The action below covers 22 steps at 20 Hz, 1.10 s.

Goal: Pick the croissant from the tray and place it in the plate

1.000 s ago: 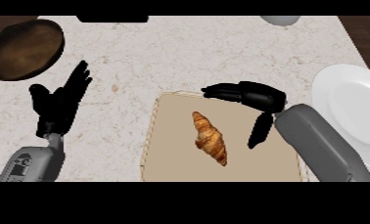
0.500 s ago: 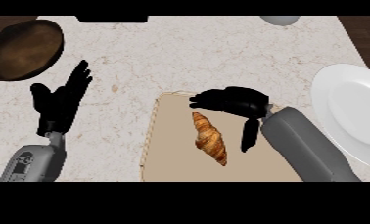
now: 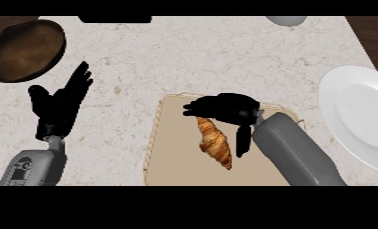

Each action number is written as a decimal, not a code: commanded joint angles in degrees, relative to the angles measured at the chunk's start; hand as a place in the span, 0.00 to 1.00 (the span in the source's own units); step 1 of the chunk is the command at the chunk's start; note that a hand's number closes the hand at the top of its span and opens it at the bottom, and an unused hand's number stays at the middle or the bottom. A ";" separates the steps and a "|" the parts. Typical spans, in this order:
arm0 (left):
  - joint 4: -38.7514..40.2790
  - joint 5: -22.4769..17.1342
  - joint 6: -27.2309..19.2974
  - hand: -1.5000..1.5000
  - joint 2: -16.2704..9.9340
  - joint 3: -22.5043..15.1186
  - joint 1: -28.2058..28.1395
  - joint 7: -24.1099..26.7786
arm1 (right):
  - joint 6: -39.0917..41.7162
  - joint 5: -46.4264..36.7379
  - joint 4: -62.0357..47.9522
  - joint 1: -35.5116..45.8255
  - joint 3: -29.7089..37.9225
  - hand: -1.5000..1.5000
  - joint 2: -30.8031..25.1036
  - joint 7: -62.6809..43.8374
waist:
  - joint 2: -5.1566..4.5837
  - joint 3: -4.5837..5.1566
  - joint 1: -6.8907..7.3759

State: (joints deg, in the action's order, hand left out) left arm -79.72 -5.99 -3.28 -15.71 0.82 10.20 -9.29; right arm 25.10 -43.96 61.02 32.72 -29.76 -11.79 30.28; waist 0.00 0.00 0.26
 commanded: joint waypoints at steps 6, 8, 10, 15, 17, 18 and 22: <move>-1.91 4.44 -0.81 0.50 3.79 -1.62 -3.20 2.30 | -2.78 -8.41 -4.52 0.37 1.89 0.00 5.53 0.26 | -0.04 0.00 0.07; 0.67 1.96 1.12 0.50 1.35 2.58 2.19 -1.16 | -0.57 -9.89 -1.71 -1.21 1.99 0.00 4.23 0.30 | -0.01 0.00 -0.17; 3.41 2.25 1.16 0.50 2.06 2.78 2.31 0.54 | -0.76 -11.54 -5.16 1.16 1.38 0.00 5.00 2.40 | -0.07 0.01 -0.10; 1.27 1.55 3.03 0.50 0.29 3.90 2.13 -0.39 | 0.11 -13.96 0.08 -2.67 -2.98 1.00 3.91 7.14 | 0.02 0.01 -0.30; -0.89 1.13 3.55 0.50 1.54 3.33 -1.80 1.47 | -4.46 -15.28 -5.97 -3.18 -3.00 1.00 7.41 7.82 | -0.07 -0.01 0.24; -0.73 2.27 1.20 0.50 2.39 2.81 1.97 -2.92 | -0.96 -13.97 -0.34 -4.38 -2.09 1.00 5.70 7.98 | 0.03 -0.01 -0.25; -5.08 2.60 2.79 0.50 2.70 1.81 -4.47 -0.82 | -2.18 -14.65 -2.25 -4.69 0.20 1.00 7.39 7.13 | 0.05 -0.01 0.14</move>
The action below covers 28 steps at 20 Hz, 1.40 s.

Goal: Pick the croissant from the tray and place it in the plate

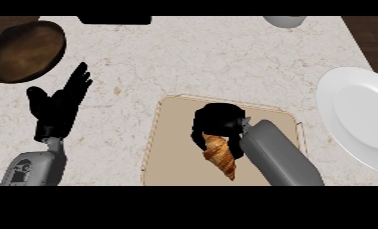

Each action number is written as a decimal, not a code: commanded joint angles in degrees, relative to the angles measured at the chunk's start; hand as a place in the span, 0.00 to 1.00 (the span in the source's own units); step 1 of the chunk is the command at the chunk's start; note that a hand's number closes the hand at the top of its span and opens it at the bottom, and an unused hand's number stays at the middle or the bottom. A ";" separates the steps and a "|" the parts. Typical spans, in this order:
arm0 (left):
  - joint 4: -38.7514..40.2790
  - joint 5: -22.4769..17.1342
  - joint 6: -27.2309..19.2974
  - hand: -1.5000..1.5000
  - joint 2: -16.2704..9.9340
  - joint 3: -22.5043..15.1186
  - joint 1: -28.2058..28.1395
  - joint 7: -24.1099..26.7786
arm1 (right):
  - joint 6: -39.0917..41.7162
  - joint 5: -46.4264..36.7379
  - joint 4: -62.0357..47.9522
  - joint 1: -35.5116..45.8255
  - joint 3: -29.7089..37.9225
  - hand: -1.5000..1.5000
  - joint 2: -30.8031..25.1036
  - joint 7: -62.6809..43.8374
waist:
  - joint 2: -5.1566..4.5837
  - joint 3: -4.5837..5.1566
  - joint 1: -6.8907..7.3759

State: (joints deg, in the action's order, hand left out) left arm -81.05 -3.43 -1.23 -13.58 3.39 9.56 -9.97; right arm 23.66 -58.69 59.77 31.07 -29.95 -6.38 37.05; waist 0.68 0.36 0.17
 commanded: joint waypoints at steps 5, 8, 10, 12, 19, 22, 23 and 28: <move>-1.11 0.56 -0.71 0.50 1.44 -0.17 -1.02 -0.83 | -4.31 1.25 9.42 -10.22 4.96 1.00 -1.98 -2.60 | -0.24 -0.37 -1.30; -0.23 0.22 -0.44 0.50 -0.51 1.98 -2.82 0.51 | -8.20 0.76 11.24 -16.93 10.39 1.00 -5.71 -9.86 | 0.25 -0.32 -3.63; 0.14 -0.29 -0.38 0.50 -0.98 2.91 -3.44 0.37 | -10.94 1.24 13.10 -22.15 14.40 1.00 -7.97 -13.52 | 0.63 -0.26 -5.95; -1.63 0.52 -1.49 0.50 -0.40 2.33 -3.91 0.01 | -13.35 2.37 21.98 -24.98 17.12 1.00 -8.92 -15.38 | 0.94 -0.26 -5.66; -1.05 -0.39 -0.63 0.50 -0.84 3.47 -4.67 1.26 | -24.54 9.18 44.56 -33.68 29.17 1.00 -7.03 -18.49 | 0.51 -0.23 -5.49; -0.47 -0.87 1.02 0.50 -1.33 3.61 -5.36 2.98 | -26.28 10.32 52.47 -39.30 34.17 1.00 -7.17 -22.11 | 0.03 -0.26 -3.75; -2.31 0.82 -0.53 0.50 0.60 1.33 -5.68 2.10 | -26.76 11.44 53.91 -43.28 34.72 1.00 -6.46 -21.61 | -0.17 -0.34 -2.65; -3.50 0.48 0.21 0.50 0.72 0.44 -1.99 -2.05 | -19.85 23.53 53.92 -41.61 46.37 1.00 -8.80 -25.31 | -0.56 -0.38 -0.80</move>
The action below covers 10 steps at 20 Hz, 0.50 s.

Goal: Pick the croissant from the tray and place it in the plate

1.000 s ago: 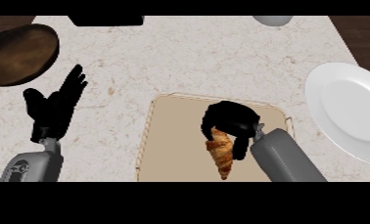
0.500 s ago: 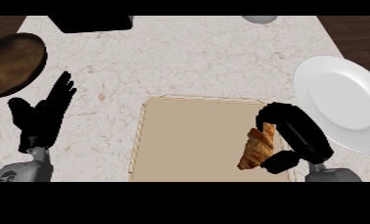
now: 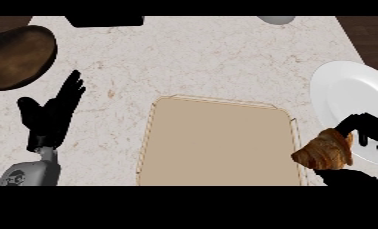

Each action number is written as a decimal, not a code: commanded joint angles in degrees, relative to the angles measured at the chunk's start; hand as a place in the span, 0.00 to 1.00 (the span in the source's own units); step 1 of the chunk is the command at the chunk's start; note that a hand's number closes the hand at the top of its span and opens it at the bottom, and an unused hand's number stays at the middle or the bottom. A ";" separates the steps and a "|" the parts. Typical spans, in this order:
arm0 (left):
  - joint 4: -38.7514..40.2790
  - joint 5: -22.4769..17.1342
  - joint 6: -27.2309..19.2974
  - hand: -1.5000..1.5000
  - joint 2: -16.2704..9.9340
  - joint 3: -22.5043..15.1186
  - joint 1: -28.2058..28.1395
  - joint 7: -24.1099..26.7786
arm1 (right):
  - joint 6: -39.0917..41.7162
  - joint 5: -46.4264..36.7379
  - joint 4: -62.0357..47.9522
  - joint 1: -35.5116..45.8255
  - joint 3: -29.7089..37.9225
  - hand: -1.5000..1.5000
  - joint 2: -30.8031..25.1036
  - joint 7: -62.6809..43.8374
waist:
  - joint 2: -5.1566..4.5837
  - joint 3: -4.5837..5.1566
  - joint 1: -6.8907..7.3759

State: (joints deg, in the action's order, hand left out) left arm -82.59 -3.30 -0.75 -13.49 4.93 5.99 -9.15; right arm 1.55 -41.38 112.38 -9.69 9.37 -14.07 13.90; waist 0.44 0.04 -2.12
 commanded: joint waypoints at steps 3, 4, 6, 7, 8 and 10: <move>4.27 3.17 -2.13 0.50 2.43 -1.70 4.06 1.71 | 5.25 12.98 -2.05 0.59 13.03 1.00 -3.42 -1.88 | -0.45 -0.04 1.28; 1.67 2.44 -0.85 0.50 2.60 -2.20 1.22 1.64 | 2.91 11.66 -8.25 4.02 14.26 1.00 -4.03 -0.31 | -0.45 -0.06 1.96; 0.58 0.24 1.28 0.50 0.35 0.21 1.78 -0.67 | 4.69 11.34 -9.08 6.55 14.26 1.00 -4.68 -4.43 | -0.43 -0.04 2.15; 1.86 2.32 -0.53 0.50 1.38 -1.21 4.11 -0.89 | 1.49 11.03 -16.55 7.28 17.05 1.00 -6.21 1.44 | -0.50 -0.07 2.10; 1.16 0.16 1.90 0.50 0.08 0.46 1.79 0.04 | 3.41 12.54 -16.17 7.60 19.15 1.00 -8.44 0.75 | -0.45 -0.06 2.16; 2.54 0.74 1.13 0.50 0.28 0.19 6.20 -2.15 | 1.88 12.62 -26.58 13.34 20.41 1.00 -11.08 3.82 | -0.56 -0.08 2.35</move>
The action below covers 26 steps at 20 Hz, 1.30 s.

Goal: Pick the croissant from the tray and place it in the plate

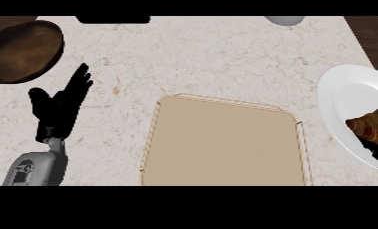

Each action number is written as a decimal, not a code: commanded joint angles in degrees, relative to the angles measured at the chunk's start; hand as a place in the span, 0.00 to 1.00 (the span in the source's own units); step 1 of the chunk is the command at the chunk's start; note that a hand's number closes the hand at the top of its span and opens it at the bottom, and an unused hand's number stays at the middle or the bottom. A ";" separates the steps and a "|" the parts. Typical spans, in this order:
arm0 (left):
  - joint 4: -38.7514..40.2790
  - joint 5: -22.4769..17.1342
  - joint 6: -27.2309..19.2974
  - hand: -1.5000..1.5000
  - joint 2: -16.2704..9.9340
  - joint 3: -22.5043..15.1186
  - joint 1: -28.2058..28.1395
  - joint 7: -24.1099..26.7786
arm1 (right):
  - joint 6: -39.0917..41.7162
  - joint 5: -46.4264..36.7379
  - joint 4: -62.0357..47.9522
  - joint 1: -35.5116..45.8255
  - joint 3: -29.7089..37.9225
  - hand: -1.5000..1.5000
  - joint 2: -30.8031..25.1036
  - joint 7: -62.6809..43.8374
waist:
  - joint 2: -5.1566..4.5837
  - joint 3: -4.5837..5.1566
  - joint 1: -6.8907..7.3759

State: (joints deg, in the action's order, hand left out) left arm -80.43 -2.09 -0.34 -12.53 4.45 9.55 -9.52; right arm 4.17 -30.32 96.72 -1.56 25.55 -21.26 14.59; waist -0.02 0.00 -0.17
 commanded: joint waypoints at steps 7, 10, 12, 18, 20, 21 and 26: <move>-1.97 -0.65 1.72 0.50 -0.22 0.60 -0.68 -0.79 | -3.99 -4.99 -34.20 12.15 3.21 1.00 -11.45 11.59 | -0.28 -0.08 1.31; -1.91 -0.44 1.93 0.50 -0.34 0.76 -1.28 -0.17 | -1.78 -5.91 -40.12 11.79 0.95 1.00 -12.75 16.24 | -0.23 -0.09 1.14; 0.20 -0.45 2.34 0.50 -0.41 0.91 0.17 0.95 | 7.53 -1.47 -43.87 15.51 2.83 1.00 -15.35 10.07 | -0.39 -0.07 1.30; 1.99 -1.49 3.85 0.50 -1.35 2.55 1.29 0.42 | 4.51 -2.80 -59.46 21.19 1.70 0.00 -18.48 27.91 | -0.22 -0.08 0.85; 5.25 -0.55 2.15 0.50 -1.36 3.04 6.57 -0.70 | 1.50 -2.74 -61.17 23.01 2.13 0.00 -18.02 32.64 | -0.39 -0.12 0.71; 0.21 1.54 0.43 0.50 1.87 0.01 -1.97 2.69 | 3.00 0.22 -58.23 22.01 4.16 0.00 -17.90 33.28 | -0.07 -0.09 0.84; -1.15 -0.29 1.15 0.50 0.52 1.50 -0.48 -1.12 | 16.77 10.17 -56.18 22.96 8.06 0.00 -18.07 41.52 | 0.33 -0.06 0.00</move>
State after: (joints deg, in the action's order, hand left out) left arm -79.91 -1.77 1.05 -12.00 5.53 9.52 -8.94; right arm 13.37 -26.00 40.02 20.98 31.25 -39.37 50.31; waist 0.01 -0.07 0.30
